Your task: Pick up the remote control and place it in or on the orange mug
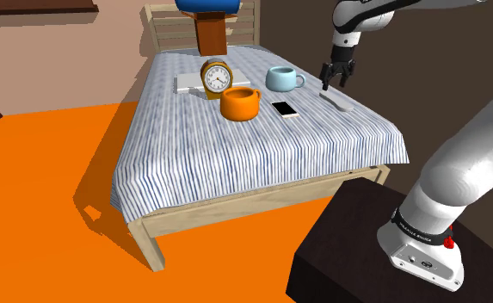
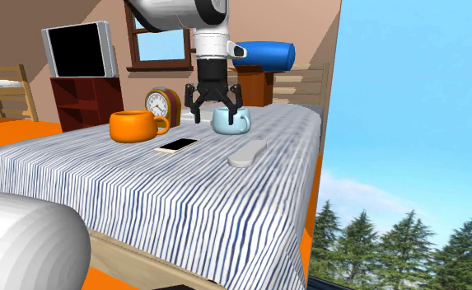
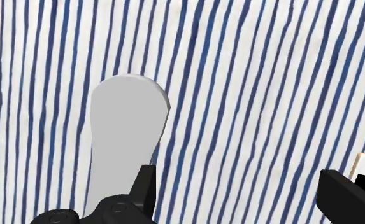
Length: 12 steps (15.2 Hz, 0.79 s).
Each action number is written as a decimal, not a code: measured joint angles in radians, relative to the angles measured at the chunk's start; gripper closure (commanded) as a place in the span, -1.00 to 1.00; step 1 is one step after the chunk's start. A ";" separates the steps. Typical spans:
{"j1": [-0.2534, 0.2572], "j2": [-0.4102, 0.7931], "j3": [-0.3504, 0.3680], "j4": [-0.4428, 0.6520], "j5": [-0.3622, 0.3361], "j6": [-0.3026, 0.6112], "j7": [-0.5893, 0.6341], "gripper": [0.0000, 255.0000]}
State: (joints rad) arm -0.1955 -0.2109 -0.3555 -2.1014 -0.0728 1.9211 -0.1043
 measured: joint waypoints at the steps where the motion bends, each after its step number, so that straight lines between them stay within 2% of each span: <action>1: -0.007 0.043 -0.018 0.027 0.014 0.012 -0.019 -1.00; 9: -0.075 0.290 -0.108 0.206 0.127 0.034 -0.134 -1.00; 12: -0.081 0.318 -0.110 0.200 0.142 0.063 -0.144 -1.00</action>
State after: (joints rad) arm -0.2762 0.1071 -0.4659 -1.9012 0.0690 1.9841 -0.2484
